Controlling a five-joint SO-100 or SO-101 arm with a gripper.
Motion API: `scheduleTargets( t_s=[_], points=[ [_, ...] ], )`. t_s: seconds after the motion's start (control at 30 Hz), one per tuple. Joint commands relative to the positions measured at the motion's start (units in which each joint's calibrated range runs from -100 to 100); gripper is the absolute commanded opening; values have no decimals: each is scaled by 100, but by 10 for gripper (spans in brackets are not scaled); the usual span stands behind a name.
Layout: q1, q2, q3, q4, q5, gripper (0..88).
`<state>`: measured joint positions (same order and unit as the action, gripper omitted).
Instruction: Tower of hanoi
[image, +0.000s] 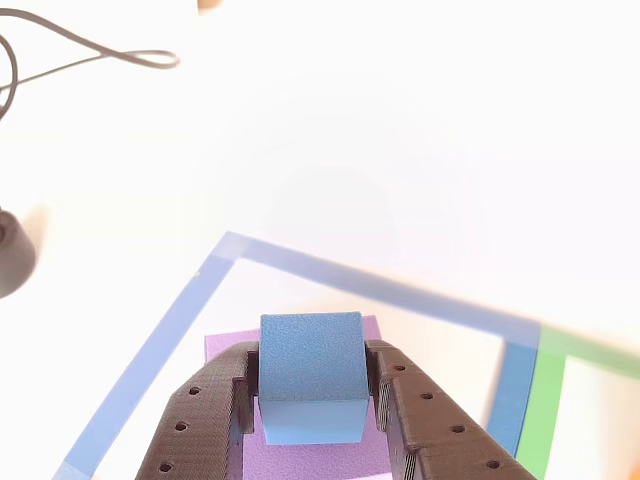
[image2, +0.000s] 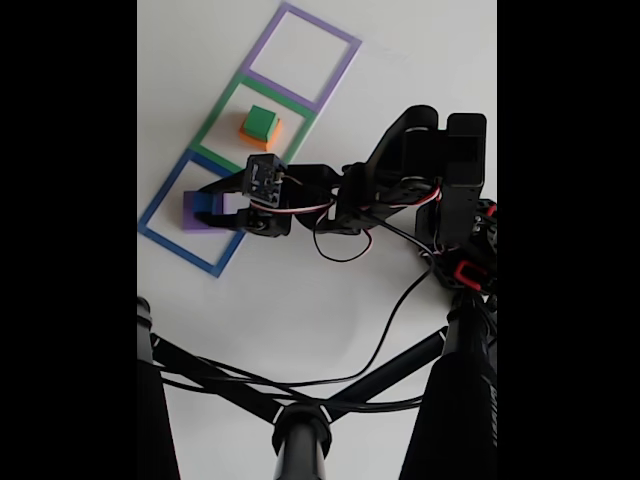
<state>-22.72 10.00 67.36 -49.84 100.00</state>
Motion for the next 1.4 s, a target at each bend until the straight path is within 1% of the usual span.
scheduleTargets(
  t_s=[0.0,0.23,0.47,0.67,0.77,0.9,0.97,1.03,1.07,1.17,1.37],
  points=[
    [19,29,-191,-271,0,28],
    [47,279,-154,-579,0,124],
    [76,271,-154,-644,0,217],
    [47,-318,27,-506,0,229],
    [38,-1142,173,28,0,236],
    [162,-2660,227,1688,0,225],
    [268,-3419,46,2733,0,202],
    [393,-4129,-264,4020,0,154],
    [450,-4460,-491,4757,0,118],
    [594,-5098,-1209,6498,0,5],
    [977,-5631,-3218,9948,0,1]
  ],
)
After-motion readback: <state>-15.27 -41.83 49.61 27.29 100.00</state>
